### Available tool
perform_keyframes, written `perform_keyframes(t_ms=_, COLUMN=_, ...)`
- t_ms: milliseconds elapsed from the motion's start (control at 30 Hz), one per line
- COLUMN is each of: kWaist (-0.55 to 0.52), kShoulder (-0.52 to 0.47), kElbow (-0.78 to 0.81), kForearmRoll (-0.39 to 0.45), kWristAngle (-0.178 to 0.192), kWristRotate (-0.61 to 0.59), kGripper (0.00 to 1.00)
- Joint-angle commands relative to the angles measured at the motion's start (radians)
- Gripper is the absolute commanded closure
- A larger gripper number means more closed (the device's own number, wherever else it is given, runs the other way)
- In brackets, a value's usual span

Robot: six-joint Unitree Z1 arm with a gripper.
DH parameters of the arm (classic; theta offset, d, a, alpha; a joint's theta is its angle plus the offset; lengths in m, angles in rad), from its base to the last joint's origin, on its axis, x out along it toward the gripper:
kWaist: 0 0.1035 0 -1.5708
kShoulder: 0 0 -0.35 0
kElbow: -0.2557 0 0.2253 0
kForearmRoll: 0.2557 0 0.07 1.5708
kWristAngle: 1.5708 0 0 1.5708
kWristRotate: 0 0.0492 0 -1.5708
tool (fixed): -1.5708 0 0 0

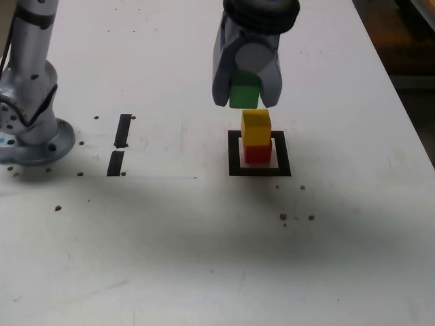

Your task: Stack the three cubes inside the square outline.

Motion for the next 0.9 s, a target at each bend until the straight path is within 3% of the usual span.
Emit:
perform_keyframes(t_ms=0, kWaist=0.003, kShoulder=0.01, kElbow=-0.001, kForearmRoll=-0.001, kWristAngle=-0.001, kWristRotate=-0.001, kGripper=0.73)
perform_keyframes(t_ms=700, kWaist=0.006, kShoulder=0.039, kElbow=0.028, kForearmRoll=-0.079, kWristAngle=-0.026, kWristRotate=-0.011, kGripper=0.72)
perform_keyframes(t_ms=867, kWaist=0.009, kShoulder=0.041, kElbow=0.043, kForearmRoll=-0.093, kWristAngle=-0.027, kWristRotate=-0.012, kGripper=0.66)
